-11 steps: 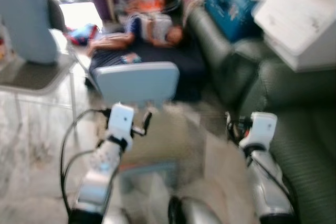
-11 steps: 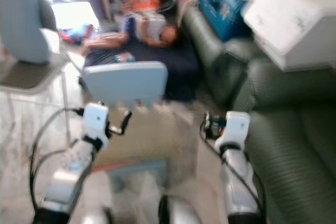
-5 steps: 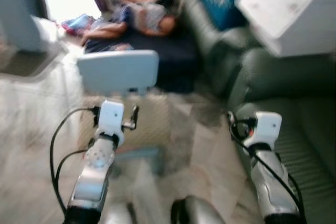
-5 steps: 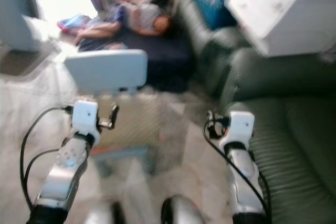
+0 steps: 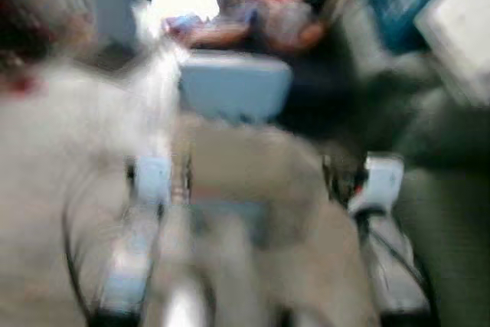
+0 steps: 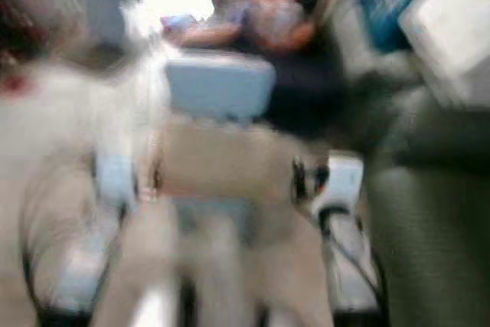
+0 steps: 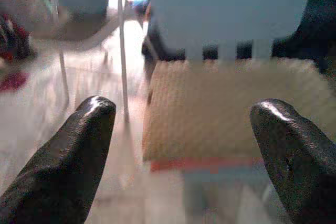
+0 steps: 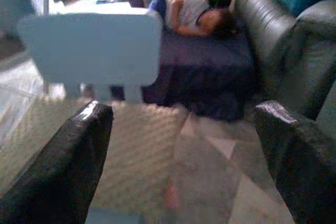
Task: Move the pillow to the sofa
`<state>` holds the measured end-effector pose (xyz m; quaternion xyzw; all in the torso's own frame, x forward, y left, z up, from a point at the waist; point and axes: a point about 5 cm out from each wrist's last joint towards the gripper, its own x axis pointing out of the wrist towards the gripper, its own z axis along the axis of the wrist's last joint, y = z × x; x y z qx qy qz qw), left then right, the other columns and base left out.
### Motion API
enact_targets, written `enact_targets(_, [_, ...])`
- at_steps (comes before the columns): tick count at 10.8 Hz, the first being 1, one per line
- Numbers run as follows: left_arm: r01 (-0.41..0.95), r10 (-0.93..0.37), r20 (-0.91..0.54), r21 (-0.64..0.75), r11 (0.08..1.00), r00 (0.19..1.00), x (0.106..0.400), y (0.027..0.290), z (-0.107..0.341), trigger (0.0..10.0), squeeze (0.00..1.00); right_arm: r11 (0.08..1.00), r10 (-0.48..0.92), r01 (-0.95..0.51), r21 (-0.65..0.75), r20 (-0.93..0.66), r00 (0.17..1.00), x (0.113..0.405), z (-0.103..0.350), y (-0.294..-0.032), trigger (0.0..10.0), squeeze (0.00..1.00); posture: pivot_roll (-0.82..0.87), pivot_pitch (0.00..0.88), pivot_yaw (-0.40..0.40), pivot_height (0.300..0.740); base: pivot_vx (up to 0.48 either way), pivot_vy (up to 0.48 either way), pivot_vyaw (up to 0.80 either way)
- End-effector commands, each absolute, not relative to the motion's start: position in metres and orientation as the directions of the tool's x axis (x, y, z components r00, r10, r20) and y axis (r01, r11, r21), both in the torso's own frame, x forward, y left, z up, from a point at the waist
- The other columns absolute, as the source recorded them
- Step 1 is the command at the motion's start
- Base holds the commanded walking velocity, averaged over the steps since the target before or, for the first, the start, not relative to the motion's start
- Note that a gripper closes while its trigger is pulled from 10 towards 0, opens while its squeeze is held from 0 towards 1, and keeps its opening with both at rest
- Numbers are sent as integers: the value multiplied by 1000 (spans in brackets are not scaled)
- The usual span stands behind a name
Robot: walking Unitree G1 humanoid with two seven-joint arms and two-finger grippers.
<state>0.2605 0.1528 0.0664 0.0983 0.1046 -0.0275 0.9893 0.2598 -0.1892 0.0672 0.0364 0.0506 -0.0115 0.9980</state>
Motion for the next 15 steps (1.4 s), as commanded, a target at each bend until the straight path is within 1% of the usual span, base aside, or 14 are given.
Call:
enact_targets(1, [64,-33,-145,217,974,989,271,152,83,10000,0,996,-21,28,79,-88,996,263,71,-189,10000,0,-50,117,-47,740,0,304,0])
enact_targets(3, [97,-71,-129,210,973,989,271,147,85,10000,0,997,-22,28,76,-83,996,264,72,-189,10000,0,-47,111,-46,740,0,0,0])
enact_targets(5, [69,-42,-134,205,976,990,270,147,85,10000,0,997,-22,28,75,-80,997,265,72,-189,10000,0,-46,110,-46,740,0,0,0])
enact_targets(6, [77,-52,-128,198,977,990,271,146,85,10000,0,997,-17,23,78,-78,997,265,72,-187,10000,0,-45,109,-45,740,0,0,0])
enact_targets(7, [96,-74,-119,193,977,990,271,147,86,10000,0,997,3,2,71,-59,998,265,74,-185,10000,0,-46,108,-44,740,0,0,500])
enact_targets(9, [98,-75,-118,197,976,990,272,148,87,10000,0,997,-1,6,71,-62,998,265,74,-185,10000,0,-48,106,-43,740,287,126,681])
enact_targets(15, [136,-113,-130,185,973,985,270,143,86,10000,0,998,-38,42,54,-71,997,264,72,-191,10000,0,-54,113,-45,740,371,301,0])
